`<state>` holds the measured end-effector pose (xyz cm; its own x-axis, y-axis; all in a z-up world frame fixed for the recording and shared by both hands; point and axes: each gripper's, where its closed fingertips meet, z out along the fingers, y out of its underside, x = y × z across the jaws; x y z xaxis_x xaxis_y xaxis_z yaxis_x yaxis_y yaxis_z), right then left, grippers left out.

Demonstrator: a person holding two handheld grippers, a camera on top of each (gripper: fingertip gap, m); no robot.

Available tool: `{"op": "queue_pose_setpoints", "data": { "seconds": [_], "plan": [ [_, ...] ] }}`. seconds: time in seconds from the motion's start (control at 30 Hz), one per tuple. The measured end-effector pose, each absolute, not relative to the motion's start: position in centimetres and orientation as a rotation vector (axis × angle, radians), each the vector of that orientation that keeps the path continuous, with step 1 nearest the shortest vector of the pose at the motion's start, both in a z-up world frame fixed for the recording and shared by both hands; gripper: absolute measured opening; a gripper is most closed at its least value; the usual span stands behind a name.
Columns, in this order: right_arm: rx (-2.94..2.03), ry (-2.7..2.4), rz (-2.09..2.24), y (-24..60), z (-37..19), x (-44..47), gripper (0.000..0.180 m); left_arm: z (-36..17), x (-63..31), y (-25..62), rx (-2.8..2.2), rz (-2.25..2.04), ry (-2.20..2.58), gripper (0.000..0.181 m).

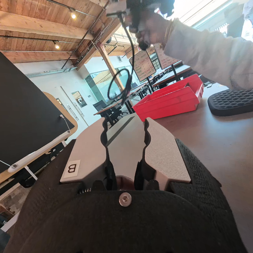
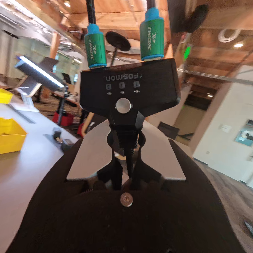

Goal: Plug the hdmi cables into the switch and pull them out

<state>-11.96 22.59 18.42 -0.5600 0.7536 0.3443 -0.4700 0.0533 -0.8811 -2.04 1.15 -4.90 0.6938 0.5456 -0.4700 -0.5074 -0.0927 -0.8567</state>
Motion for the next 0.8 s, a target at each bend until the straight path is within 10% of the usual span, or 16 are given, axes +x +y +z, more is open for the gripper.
{"op": "queue_pose_setpoints", "data": {
  "seconds": [0.23,0.8],
  "plan": [
    [-0.575,-1.297,1.483,33.7,20.7,-13.0,0.031,-4.8,-2.0,1.2,-1.422,0.9,-0.024,0.049],
    [-1.336,-1.598,1.204,44.7,-3.4,-14.4,0.03,-5.7,-2.2,1.8,-1.477,0.905,-0.014,0.046]
  ]
}}
